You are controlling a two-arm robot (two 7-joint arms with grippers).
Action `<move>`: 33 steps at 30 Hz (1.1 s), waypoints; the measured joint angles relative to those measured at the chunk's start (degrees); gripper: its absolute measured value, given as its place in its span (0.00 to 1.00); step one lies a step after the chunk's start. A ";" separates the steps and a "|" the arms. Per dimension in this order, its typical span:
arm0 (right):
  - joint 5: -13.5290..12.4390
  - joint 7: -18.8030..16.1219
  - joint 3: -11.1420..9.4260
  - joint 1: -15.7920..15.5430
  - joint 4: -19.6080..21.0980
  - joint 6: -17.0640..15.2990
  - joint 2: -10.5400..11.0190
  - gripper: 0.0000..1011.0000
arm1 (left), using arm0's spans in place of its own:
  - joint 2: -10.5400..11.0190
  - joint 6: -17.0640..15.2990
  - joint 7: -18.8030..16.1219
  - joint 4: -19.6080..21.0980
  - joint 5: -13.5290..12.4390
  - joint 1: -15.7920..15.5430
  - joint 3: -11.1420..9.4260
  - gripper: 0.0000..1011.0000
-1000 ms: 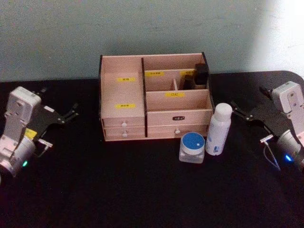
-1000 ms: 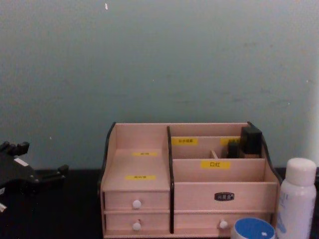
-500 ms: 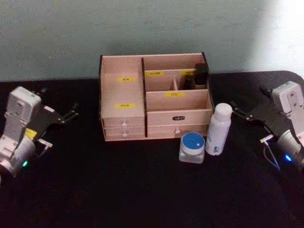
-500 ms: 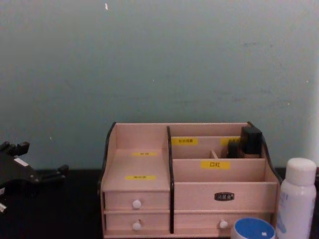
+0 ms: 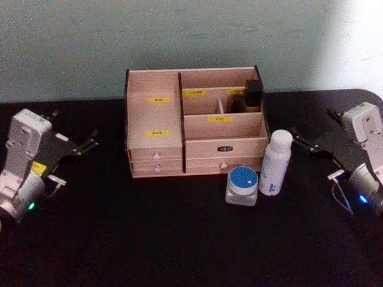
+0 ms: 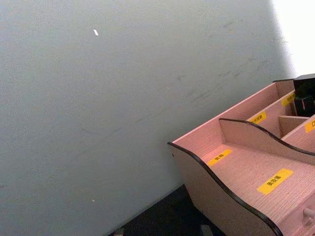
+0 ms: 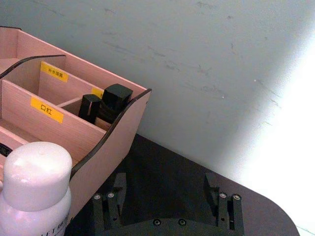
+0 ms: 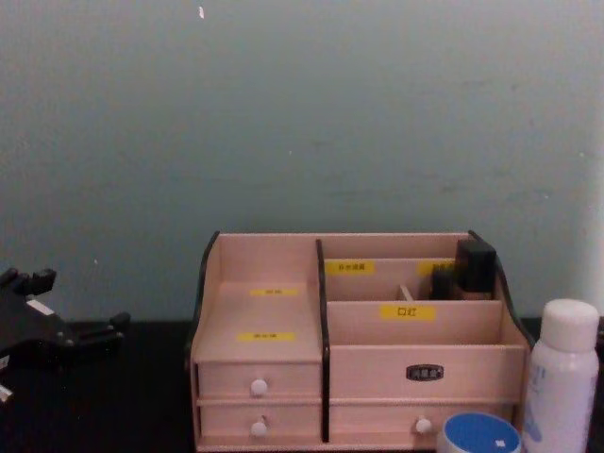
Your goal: Pick up the facial cleanser and watermelon frost from the table and place them into the tiered storage box.
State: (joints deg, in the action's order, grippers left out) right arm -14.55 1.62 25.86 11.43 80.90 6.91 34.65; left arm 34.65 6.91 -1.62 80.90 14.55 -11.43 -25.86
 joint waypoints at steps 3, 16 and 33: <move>0.00 0.00 0.00 0.00 0.00 0.00 0.00 0.99 | 0.00 0.00 0.00 0.00 0.00 0.00 0.00 0.99; -0.34 -0.77 -1.20 -1.01 0.89 0.05 -0.18 0.99 | 0.00 0.00 0.00 0.00 0.00 0.00 0.00 0.99; -2.22 -1.23 -6.02 -11.32 10.19 -3.13 3.16 0.99 | 0.00 0.00 0.00 0.00 0.00 0.00 0.00 0.99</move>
State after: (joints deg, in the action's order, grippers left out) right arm -16.76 0.39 19.84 0.11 91.09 3.77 37.81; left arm 34.65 6.91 -1.62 80.90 14.55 -11.43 -25.86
